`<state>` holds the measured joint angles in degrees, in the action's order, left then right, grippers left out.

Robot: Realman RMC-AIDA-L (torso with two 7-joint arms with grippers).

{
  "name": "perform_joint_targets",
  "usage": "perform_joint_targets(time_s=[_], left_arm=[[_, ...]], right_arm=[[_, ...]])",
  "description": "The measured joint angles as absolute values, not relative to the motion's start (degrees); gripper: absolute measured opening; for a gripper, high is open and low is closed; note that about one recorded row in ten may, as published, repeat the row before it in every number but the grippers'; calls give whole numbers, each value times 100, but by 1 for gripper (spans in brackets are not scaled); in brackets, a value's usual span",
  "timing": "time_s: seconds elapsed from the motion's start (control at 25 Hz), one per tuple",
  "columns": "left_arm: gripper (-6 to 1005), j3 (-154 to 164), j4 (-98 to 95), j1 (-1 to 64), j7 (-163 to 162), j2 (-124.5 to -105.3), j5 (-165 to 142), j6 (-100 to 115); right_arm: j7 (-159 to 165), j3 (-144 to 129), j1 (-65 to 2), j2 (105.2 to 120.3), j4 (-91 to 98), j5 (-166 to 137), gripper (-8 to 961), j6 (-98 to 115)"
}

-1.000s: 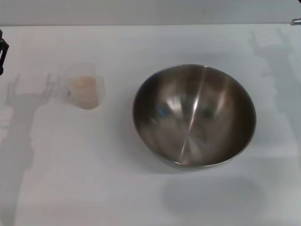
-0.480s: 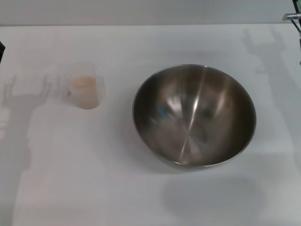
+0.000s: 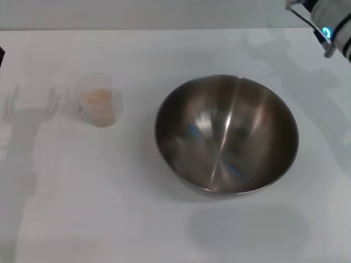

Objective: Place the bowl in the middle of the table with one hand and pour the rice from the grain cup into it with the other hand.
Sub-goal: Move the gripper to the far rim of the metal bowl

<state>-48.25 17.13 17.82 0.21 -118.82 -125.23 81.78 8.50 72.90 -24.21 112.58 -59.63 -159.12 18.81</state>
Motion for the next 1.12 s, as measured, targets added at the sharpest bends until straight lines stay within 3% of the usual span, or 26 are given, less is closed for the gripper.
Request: perform_joint_targets(time_s=[0.28, 0.32, 0.36, 0.4, 0.44, 0.52, 0.6, 0.8, 1.12], left_arm=[[828, -4877, 1712, 1752, 8, -11873, -12525, 8192], [828, -4881, 1711, 1751, 8, -11871, -12523, 8193], [828, -4884, 1709, 1751, 8, -11869, -12523, 8193], [828, -4891, 1706, 1751, 8, -11867, -12523, 8194], [828, -4891, 1706, 1751, 8, -11867, -12523, 8194], [828, -4939, 1700, 1765, 8, -11866, -12527, 8196], [828, -4966, 1698, 1774, 8, -11865, -12524, 8196], [828, -5190, 1695, 1783, 5, -11867, -12521, 8199], [828, -5240, 1645, 1808, 1, -11856, -12524, 8204]], right_arm=[[648, 7533, -2271, 11296, -7957, -16023, 792, -1414], [398, 7724, -2265, 11400, -8467, -16019, 792, -2414], [398, 7724, -2265, 11400, -8467, -16019, 792, -2414], [50, 8047, -2284, 11583, -8952, -16015, 792, -3396], [50, 8047, -2284, 11583, -8952, -16015, 792, -3396], [-502, 8554, -2432, 11851, -9567, -15983, 792, -4865], [-628, 8678, -2507, 11900, -9710, -15940, 793, -5339], [-706, 9097, -3130, 11878, -9930, -15661, 793, -7455], [-661, 9429, -3499, 11881, -9449, -15703, 794, -8480]])
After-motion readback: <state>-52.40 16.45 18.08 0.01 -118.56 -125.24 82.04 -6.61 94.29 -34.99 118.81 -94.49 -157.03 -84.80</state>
